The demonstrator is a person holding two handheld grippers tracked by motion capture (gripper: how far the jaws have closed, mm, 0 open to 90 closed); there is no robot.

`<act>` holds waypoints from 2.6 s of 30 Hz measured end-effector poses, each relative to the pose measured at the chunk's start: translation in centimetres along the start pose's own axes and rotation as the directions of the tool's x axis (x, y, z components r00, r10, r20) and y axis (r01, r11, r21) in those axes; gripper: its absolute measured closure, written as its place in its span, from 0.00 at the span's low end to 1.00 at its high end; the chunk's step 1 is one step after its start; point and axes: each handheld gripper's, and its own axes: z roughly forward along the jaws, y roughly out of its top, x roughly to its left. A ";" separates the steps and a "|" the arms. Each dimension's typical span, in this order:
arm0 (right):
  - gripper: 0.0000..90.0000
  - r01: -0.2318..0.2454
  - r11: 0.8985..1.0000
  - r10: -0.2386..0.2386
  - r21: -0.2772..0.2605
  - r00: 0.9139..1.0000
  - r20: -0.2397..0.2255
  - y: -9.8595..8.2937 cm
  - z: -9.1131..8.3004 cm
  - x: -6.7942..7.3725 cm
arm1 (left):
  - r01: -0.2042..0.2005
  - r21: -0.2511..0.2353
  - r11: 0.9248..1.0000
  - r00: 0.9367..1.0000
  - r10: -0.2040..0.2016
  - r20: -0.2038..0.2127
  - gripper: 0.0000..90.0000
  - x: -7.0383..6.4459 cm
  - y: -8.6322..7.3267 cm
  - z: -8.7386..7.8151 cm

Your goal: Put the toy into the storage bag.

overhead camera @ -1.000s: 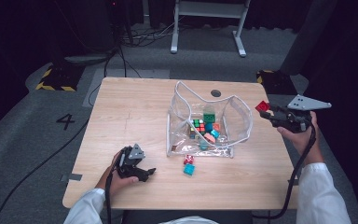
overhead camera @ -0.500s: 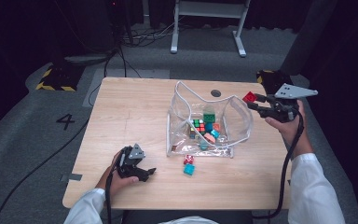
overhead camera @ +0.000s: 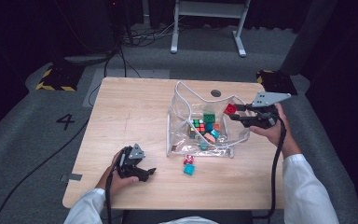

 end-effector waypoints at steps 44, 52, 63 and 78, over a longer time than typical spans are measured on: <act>0.65 0.106 0.781 -0.105 0.616 0.994 -0.038 0.2 4.4 -1.9 | 0.000 0.000 1.000 1.000 0.000 0.000 0.16 0.0 0.0 0.0; 0.56 0.035 0.878 -0.009 0.477 0.998 -0.057 0.0 3.6 -2.3 | 0.000 0.000 1.000 1.000 0.000 0.000 0.16 0.0 0.0 0.0; 0.35 -0.078 0.982 0.072 0.173 0.996 0.042 0.1 -0.8 -0.4 | 0.000 0.000 1.000 1.000 0.000 0.000 0.16 0.0 0.0 0.0; 0.31 -0.051 0.998 0.046 0.041 0.992 0.117 -2.4 -6.3 2.4 | 0.000 0.000 1.000 1.000 0.000 -0.001 0.16 0.0 0.0 0.0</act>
